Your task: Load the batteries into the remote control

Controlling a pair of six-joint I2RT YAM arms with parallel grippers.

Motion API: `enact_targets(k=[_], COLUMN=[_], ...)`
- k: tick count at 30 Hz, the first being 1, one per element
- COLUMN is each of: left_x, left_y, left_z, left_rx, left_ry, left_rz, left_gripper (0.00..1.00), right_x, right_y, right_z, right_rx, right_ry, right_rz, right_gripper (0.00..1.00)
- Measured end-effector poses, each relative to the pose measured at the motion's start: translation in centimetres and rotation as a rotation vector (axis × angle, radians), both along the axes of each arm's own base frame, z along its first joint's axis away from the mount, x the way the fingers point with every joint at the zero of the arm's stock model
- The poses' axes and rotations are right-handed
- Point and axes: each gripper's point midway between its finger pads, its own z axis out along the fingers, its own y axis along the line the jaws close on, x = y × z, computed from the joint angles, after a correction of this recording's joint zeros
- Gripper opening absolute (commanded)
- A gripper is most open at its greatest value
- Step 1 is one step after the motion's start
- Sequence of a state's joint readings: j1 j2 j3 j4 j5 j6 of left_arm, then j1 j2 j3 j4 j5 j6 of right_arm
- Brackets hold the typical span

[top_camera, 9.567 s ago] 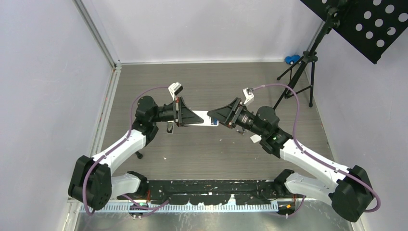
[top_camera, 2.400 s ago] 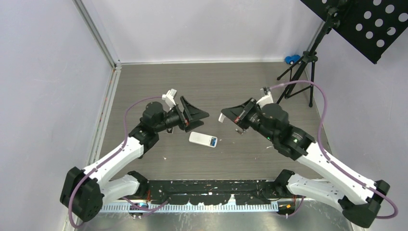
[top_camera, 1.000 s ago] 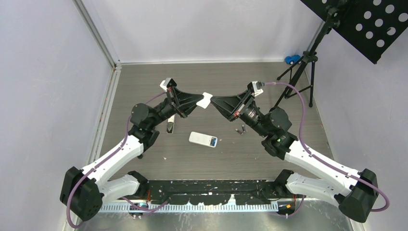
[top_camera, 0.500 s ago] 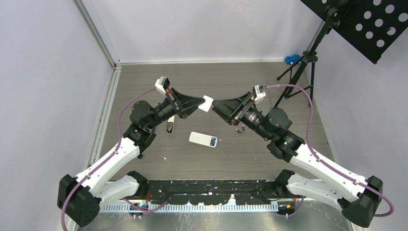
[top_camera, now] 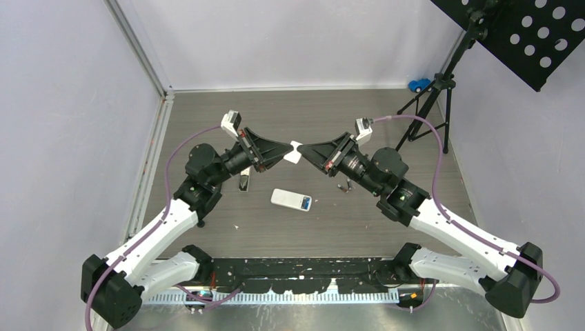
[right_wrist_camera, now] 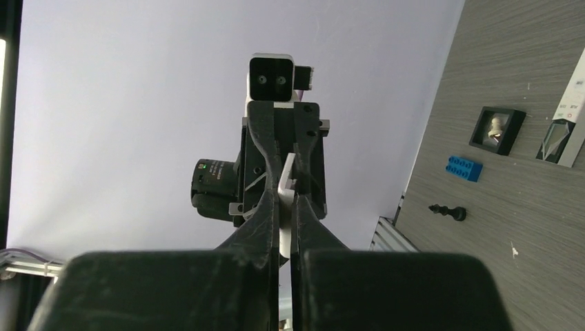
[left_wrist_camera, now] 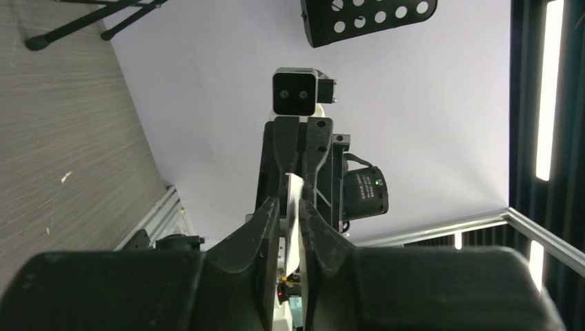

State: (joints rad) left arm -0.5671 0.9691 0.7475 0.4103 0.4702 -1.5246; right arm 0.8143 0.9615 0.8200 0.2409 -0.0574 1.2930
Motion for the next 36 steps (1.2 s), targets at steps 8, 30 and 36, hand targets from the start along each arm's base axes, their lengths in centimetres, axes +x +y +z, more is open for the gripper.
enact_targets(k=[8, 30, 36], left_x=[-0.1, 1.2, 1.6], left_y=[0.0, 8.1, 8.3], left_z=[-2.2, -29.3, -31.7], left_rx=[0.114, 1.093, 1.143], left_ry=[-0.041, 0.245, 0.278], left_rz=[0.012, 0.094, 0.073], left_gripper=[0.76, 0.67, 0.67], right_x=[-0.4, 2.2, 2.8], right_y=[-0.4, -1.4, -1.4], right_z=[-1.0, -25.7, -29.0], right_rx=[-0.007, -0.488, -0.477], right_ry=[-0.002, 0.435, 0.533], right_rz=[-0.001, 0.003, 0.061], right_gripper=[0.0, 0.0, 0.0])
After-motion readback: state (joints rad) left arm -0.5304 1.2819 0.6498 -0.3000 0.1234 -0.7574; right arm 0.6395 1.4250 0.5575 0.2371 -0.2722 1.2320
